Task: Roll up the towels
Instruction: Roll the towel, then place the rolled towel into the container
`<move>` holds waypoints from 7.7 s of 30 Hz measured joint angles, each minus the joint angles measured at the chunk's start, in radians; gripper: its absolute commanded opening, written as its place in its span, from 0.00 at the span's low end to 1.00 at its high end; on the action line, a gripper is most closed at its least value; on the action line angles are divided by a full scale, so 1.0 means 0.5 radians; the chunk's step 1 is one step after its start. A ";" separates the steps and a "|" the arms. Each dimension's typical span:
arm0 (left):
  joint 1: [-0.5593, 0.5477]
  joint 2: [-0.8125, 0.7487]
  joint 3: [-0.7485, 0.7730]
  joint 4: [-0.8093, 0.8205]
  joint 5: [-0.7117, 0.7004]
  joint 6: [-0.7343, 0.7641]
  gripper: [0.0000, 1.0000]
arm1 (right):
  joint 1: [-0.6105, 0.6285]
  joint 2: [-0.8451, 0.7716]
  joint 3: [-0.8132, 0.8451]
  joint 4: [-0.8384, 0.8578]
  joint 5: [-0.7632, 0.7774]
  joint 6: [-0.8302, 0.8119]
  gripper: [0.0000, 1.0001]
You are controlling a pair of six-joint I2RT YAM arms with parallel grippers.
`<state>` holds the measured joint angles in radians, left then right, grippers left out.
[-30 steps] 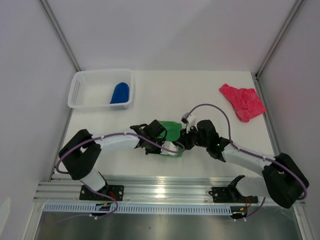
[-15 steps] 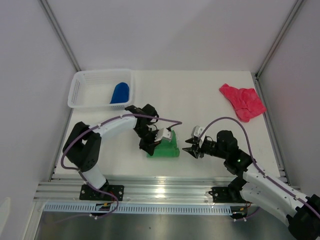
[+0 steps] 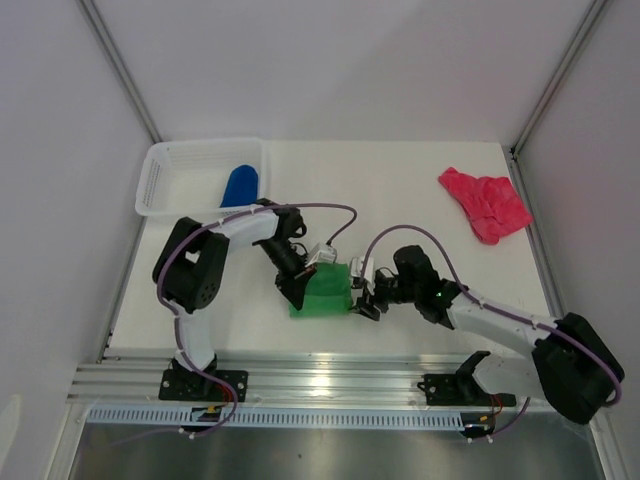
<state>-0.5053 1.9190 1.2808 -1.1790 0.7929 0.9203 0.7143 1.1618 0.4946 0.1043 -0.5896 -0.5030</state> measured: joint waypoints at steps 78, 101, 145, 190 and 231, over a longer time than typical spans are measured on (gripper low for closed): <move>-0.070 -0.792 -0.281 0.707 -0.327 -0.568 0.65 | -0.215 0.848 0.152 0.190 -0.364 1.630 0.03; -0.726 -0.864 -0.860 1.244 -1.025 -0.058 0.68 | -0.215 0.941 0.356 -0.039 -0.272 1.576 0.24; -0.127 -0.047 -0.080 0.072 -0.101 0.014 0.25 | 0.387 -0.332 0.010 -0.229 0.262 -0.165 0.59; 0.105 -0.652 -0.135 0.359 -0.136 -0.189 0.70 | -0.211 1.044 0.659 -0.377 -0.542 0.809 0.00; -0.696 -0.529 -0.688 1.482 -1.108 0.066 0.78 | -0.528 0.932 0.867 -0.706 -0.185 1.153 0.43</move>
<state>-0.8532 1.6547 0.9367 -0.4381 0.2390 0.9535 0.4503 1.6279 0.9283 -0.2489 -0.6823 0.0734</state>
